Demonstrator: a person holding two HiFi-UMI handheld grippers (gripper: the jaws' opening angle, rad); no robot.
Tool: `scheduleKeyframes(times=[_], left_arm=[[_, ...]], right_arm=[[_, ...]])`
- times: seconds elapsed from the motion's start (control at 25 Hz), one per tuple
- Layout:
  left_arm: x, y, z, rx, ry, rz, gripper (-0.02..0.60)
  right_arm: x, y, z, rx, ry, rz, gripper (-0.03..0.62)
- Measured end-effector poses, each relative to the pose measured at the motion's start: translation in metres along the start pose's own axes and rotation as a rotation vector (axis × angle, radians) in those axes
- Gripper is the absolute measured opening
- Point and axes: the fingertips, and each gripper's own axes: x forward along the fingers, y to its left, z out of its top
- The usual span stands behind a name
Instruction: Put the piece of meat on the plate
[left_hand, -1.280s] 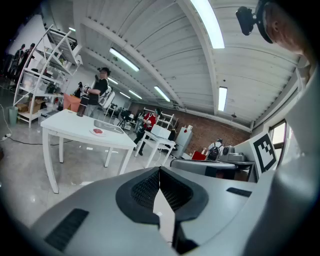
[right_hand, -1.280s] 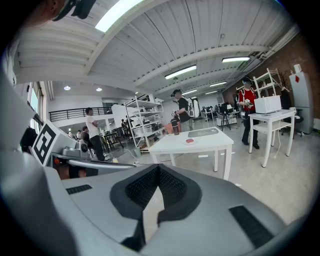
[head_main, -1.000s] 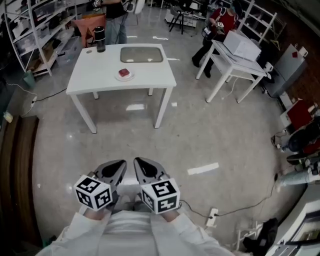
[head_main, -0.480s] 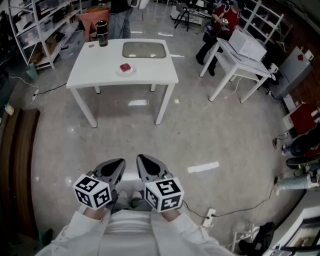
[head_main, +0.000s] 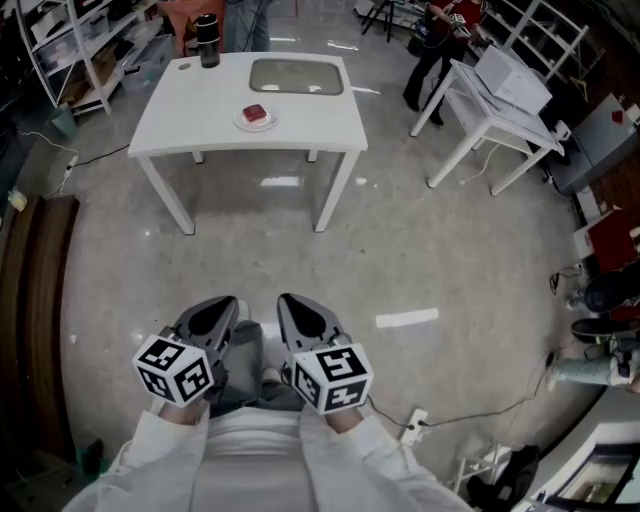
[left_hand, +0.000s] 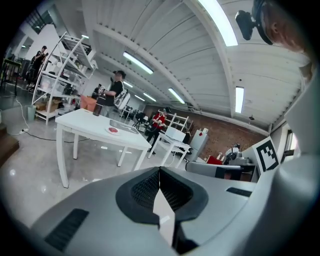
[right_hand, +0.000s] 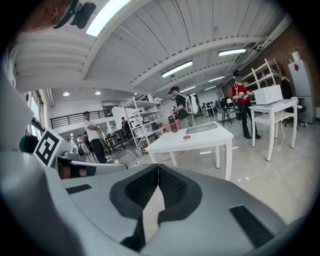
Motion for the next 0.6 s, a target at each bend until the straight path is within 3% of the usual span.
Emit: scheduleKeyframes(times=[0.28, 0.6], left_arm=[[0.043, 0.061, 0.041, 0.008, 0.012, -0.011, 0.009], [0.099, 0.142, 0.122, 0.039, 0.032, -0.082, 0.01]], right_arm=[[0.073, -0.021, 0.032, 0.027, -0.016, -0.009, 0.015], [0.186, -0.042, 0.097, 0.027, -0.035, -0.046, 0.015]])
